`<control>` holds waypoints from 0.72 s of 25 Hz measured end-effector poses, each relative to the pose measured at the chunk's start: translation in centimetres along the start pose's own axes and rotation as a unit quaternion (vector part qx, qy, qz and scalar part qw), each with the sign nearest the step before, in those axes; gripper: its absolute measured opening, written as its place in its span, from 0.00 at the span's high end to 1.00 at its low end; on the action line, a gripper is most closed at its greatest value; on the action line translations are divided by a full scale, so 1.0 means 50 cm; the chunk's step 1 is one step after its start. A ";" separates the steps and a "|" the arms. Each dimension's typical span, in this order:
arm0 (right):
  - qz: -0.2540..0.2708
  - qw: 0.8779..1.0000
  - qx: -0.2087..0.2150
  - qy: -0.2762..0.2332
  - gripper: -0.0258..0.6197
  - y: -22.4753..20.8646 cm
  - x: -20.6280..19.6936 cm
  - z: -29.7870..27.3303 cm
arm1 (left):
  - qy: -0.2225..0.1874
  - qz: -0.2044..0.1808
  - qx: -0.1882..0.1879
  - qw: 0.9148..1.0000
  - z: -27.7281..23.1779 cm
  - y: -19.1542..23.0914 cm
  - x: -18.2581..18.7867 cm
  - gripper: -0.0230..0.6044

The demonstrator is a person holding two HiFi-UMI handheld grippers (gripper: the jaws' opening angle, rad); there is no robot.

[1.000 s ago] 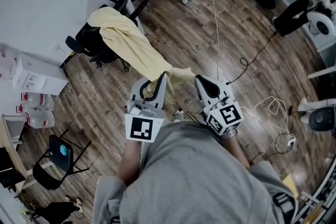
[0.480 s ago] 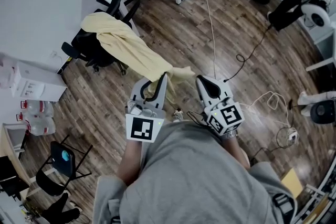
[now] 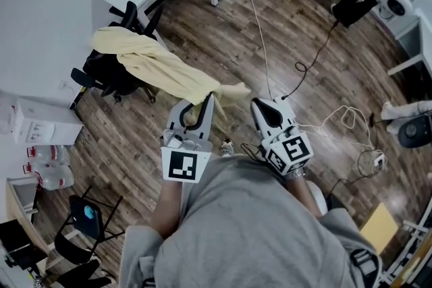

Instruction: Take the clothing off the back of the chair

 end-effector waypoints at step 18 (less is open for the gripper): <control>-0.014 0.999 -0.048 -0.010 0.91 -0.016 -0.005 0.070 | -0.013 -0.023 -0.056 0.998 -0.027 -0.058 0.027 0.89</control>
Point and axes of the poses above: the fingertips, and each gripper's own axes: z backward along the fingers, y to its left, x out of its top, the point moved 3 cm from there along z, backward along the fingers, and after that the axes turned 2 degrees about z, right-handed, at the moved point
